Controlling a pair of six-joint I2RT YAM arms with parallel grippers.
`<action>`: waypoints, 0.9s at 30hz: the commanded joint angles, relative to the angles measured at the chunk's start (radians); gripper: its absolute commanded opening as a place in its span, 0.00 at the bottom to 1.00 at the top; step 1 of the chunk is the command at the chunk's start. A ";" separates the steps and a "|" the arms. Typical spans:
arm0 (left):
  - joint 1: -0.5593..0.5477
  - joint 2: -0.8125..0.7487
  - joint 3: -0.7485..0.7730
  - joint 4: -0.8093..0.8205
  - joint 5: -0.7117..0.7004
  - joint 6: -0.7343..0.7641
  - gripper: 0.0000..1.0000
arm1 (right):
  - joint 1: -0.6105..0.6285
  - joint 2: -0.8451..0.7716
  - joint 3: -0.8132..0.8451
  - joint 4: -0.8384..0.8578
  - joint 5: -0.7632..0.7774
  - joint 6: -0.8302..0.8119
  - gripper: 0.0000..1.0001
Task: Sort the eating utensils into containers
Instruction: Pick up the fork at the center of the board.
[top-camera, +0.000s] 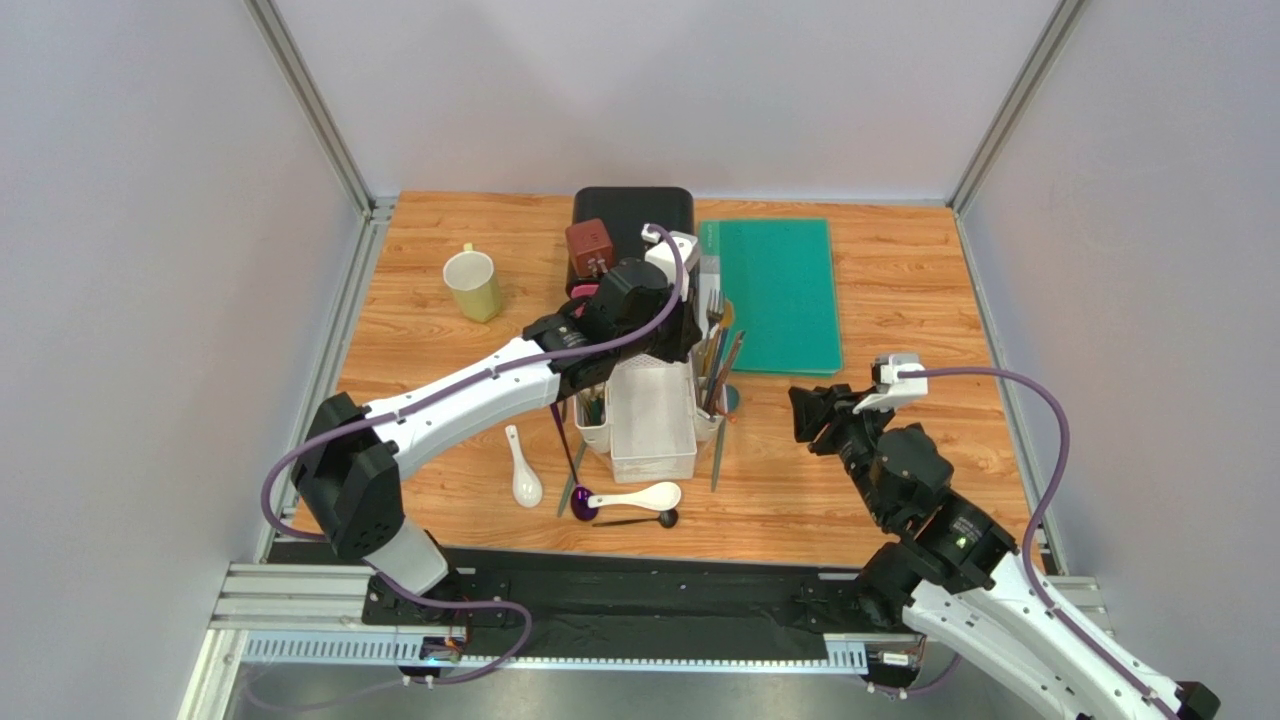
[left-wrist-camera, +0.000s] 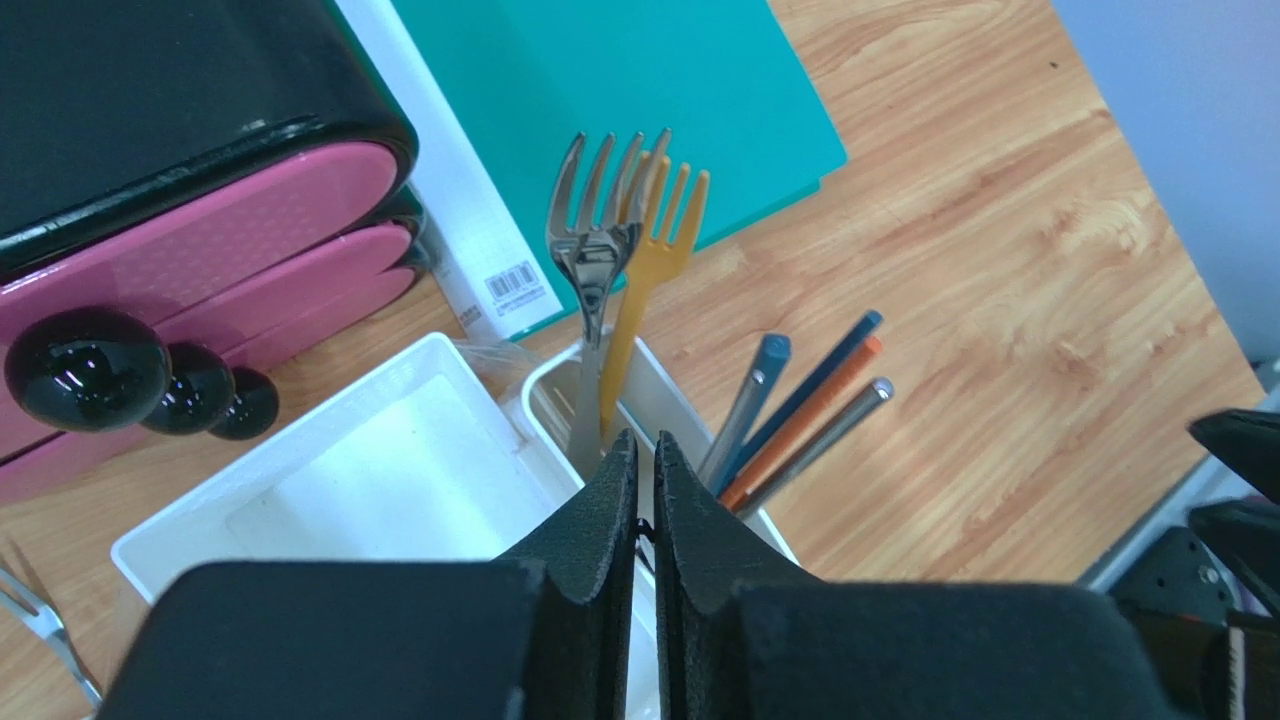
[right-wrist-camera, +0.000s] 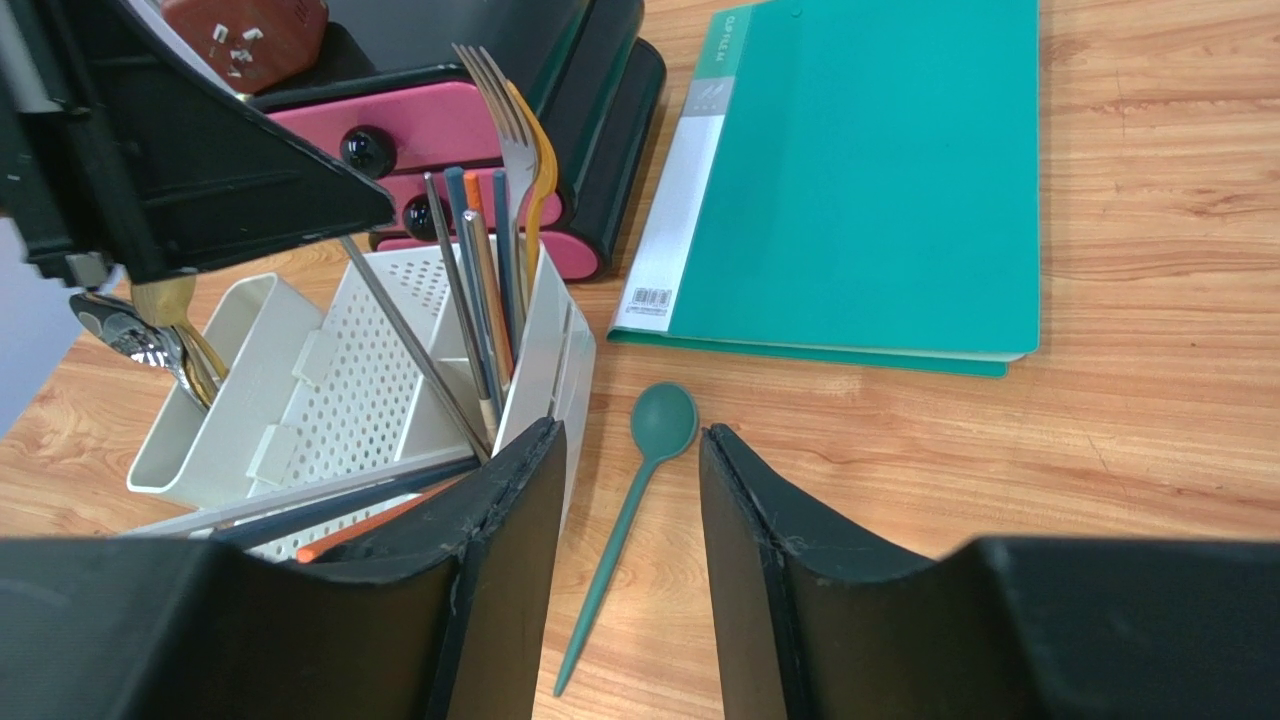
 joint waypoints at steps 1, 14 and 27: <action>0.000 -0.078 -0.023 0.016 0.045 0.010 0.04 | 0.004 -0.008 -0.008 0.022 0.014 0.010 0.43; -0.036 -0.031 -0.007 0.013 0.157 0.005 0.34 | 0.004 0.015 -0.008 0.030 0.017 0.022 0.43; -0.042 -0.089 -0.026 0.024 0.151 -0.012 0.51 | 0.004 0.024 -0.014 0.025 0.020 0.032 0.43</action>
